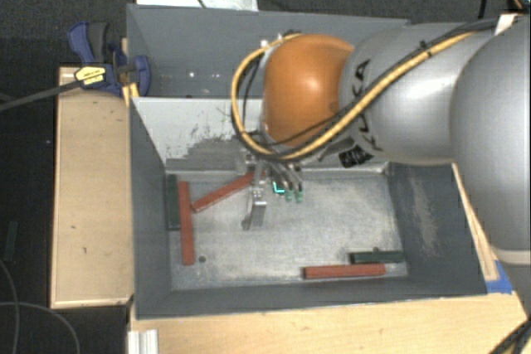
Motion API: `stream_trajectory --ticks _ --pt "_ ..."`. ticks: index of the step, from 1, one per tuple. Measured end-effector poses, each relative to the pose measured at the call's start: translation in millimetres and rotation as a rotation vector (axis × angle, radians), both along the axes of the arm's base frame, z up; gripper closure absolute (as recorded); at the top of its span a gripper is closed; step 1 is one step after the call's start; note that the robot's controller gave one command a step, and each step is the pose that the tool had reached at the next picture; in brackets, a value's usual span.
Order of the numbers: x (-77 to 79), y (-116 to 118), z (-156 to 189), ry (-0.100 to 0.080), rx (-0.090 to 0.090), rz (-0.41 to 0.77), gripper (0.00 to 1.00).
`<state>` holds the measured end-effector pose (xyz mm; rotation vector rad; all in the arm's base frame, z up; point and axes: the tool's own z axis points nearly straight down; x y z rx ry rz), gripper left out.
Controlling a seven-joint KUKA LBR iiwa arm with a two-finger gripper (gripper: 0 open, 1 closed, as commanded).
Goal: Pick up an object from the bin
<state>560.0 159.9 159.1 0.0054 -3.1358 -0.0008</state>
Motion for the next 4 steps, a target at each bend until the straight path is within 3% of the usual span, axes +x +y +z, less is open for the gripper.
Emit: stream_trajectory --ticks 1,2,3,4 --pt "21.1 -8.9 -91.9 -0.003 -0.001 -0.173 0.00" --pt "23.9 -8.1 -86.3 -0.012 0.002 -0.176 1.00" --pt "22.4 -8.0 -88.2 -0.008 0.001 -0.178 0.00" --pt "23.6 -8.2 -86.7 -0.011 0.002 -0.181 1.00"
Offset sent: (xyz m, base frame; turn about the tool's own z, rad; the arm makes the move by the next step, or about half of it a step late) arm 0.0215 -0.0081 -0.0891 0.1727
